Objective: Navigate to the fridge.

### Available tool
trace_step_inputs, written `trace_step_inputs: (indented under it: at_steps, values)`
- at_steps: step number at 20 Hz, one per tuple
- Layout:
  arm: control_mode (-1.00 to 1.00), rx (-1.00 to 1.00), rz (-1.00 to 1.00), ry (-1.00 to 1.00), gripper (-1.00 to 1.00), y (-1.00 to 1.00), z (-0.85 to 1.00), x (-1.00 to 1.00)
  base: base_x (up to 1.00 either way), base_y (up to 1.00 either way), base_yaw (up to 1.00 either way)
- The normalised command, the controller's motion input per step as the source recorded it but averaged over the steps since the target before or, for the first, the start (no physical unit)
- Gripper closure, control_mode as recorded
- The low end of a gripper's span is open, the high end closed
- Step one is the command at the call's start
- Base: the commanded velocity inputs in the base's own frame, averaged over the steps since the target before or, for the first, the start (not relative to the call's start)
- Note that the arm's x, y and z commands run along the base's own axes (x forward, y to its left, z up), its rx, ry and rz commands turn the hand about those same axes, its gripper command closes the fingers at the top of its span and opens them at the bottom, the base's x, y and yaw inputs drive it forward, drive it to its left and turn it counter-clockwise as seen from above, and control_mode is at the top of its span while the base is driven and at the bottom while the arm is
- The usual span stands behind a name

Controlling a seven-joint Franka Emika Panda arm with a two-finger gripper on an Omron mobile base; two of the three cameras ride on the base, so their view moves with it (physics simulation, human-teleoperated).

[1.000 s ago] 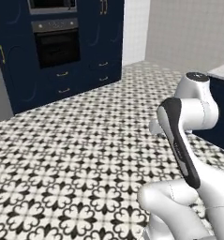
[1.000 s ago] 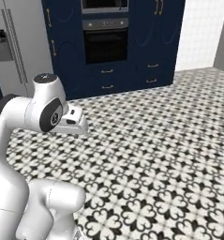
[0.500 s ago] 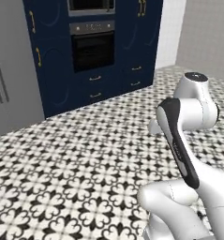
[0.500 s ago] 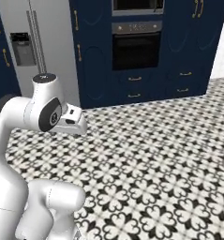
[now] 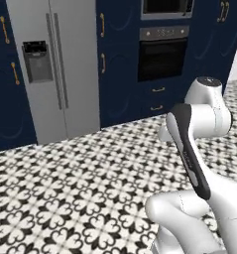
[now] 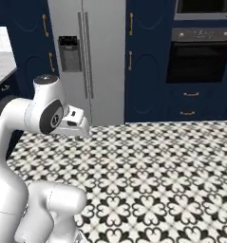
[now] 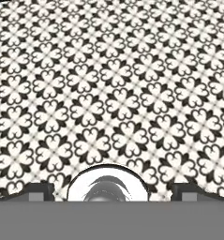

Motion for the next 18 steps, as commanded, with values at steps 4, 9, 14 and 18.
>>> trace_step_inputs:
  at_steps: [4,9,14,18]
  values:
    - [1.0,0.0,0.0,0.0,-1.0,0.0,0.0,0.0,1.0,0.54,0.37]
    - [1.0,0.0,0.0,0.0,-1.0,0.0,0.0,0.0,1.0,0.07,0.11]
    - [1.0,0.0,0.0,0.0,-1.0,0.0,0.0,0.0,1.0,0.01,0.03]
    - [1.0,0.0,0.0,0.0,-1.0,0.0,0.0,0.0,1.0,0.11,0.01]
